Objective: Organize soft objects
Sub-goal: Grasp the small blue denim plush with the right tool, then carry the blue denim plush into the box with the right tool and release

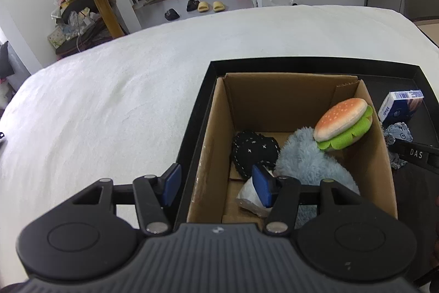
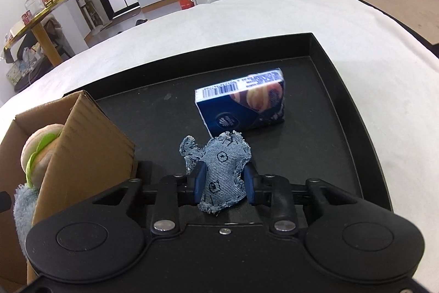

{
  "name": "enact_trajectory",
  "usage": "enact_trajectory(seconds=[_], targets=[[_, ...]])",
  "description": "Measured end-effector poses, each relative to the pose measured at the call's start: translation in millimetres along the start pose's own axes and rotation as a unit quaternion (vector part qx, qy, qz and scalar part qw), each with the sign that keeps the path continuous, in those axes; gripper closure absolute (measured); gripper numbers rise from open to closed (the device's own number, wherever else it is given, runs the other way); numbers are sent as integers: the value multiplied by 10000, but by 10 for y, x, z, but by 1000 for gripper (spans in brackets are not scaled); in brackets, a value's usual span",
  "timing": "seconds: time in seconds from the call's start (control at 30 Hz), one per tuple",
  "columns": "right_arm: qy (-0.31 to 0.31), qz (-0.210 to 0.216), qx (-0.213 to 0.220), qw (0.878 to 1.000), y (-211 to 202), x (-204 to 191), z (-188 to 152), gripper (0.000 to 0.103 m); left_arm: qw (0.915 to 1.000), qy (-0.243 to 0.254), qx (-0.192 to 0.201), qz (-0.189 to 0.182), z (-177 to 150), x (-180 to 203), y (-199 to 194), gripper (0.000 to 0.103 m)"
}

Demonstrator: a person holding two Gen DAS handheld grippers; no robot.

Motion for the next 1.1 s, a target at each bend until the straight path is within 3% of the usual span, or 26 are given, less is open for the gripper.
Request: enact_trajectory(seconds=[0.23, 0.57, 1.1], targets=[[264, 19, -139, 9996, -178, 64, -17, 74, 9998, 50, -53, -197, -23, 8, -140, 47], [158, -99, 133, 9997, -676, -35, 4, 74, 9985, 72, -77, -530, -106, -120, -460, 47], [-218, 128, 468, 9986, -1212, -526, 99, 74, 9950, -62, -58, -994, -220, -321, -627, 48]])
Point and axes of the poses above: each gripper's, at about its wrist camera, not at the fingertips, and y roughly the way its jaws point, x to its right, z to its top, the point moved 10 cm from there along y, roughly the way its jaws point, and after that the axes turned 3 degrees about y, right-handed, at the moved point
